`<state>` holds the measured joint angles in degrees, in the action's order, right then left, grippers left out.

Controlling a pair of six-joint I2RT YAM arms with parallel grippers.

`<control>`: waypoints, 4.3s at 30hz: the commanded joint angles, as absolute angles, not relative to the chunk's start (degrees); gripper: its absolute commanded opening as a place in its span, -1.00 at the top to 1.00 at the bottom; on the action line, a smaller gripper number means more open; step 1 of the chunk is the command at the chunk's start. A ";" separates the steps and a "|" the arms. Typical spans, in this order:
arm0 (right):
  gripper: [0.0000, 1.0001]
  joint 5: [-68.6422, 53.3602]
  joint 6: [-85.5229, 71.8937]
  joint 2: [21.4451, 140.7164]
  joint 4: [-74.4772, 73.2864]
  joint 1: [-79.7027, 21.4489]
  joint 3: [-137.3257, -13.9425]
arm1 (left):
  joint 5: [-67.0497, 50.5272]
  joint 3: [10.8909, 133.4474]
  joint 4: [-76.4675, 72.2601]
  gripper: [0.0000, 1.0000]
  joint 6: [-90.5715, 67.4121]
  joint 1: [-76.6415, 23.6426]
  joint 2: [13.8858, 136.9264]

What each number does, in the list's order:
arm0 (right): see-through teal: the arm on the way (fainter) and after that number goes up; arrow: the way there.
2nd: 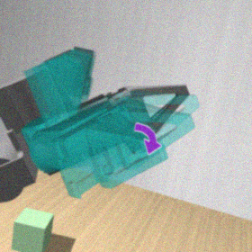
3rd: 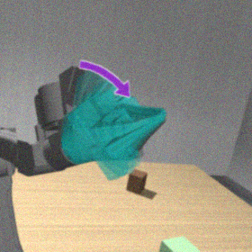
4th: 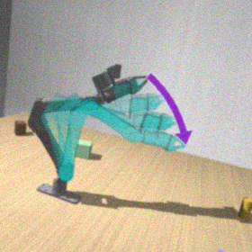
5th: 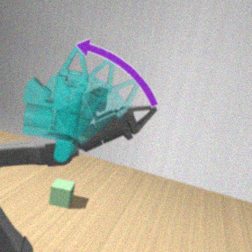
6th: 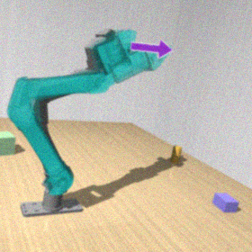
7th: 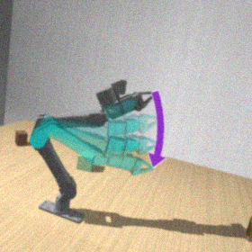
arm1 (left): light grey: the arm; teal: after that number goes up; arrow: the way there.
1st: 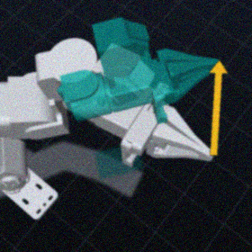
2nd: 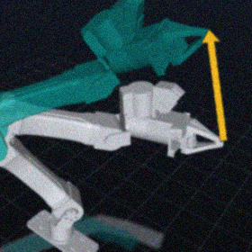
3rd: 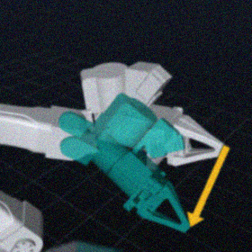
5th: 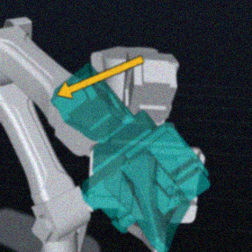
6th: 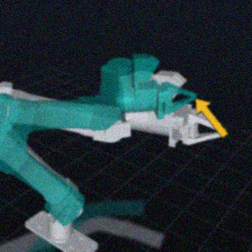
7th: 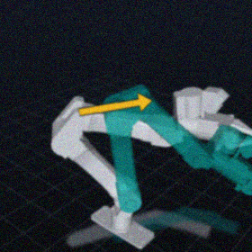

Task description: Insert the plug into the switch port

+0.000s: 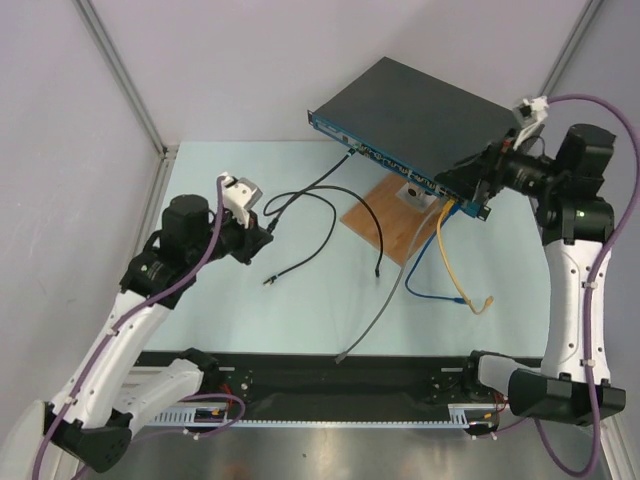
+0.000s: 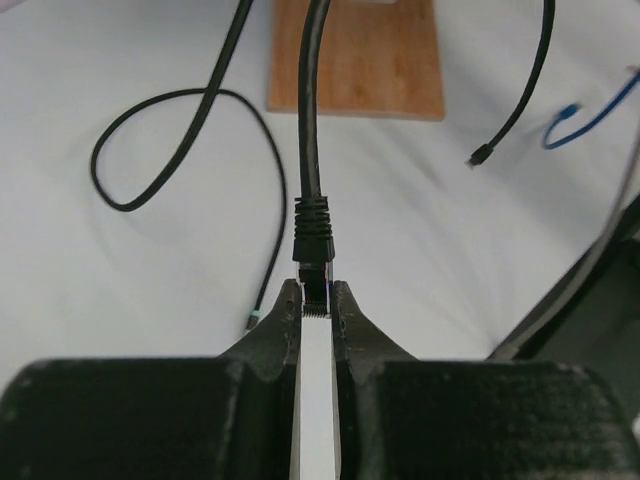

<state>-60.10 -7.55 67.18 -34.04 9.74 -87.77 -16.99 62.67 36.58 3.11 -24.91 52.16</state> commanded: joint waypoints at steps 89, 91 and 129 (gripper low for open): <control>1.00 -75.05 -64.08 75.67 16.97 -19.42 -65.57 | -52.47 76.98 28.20 -0.64 44.05 -14.82 50.01; 1.00 -76.72 -63.98 76.37 15.65 -19.34 -65.65 | -51.16 77.69 33.02 -0.68 50.07 -17.48 50.97; 1.00 -80.85 -55.37 81.21 2.28 -23.99 -64.61 | -33.32 67.41 41.31 -0.30 87.25 -58.08 50.62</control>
